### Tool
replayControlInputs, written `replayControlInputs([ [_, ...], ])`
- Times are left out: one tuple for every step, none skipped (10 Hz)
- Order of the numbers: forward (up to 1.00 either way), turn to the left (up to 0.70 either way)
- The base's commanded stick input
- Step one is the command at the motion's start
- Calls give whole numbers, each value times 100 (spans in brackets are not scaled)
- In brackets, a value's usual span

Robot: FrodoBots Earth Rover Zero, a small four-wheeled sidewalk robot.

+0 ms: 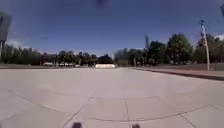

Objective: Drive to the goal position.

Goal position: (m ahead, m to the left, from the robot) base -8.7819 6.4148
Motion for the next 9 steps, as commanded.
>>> replayControlInputs([
  [85,4],
  [85,4],
  [85,-17],
  [85,-30],
  [85,-30],
  [85,-29],
  [85,-10],
  [85,4],
  [85,4],
])
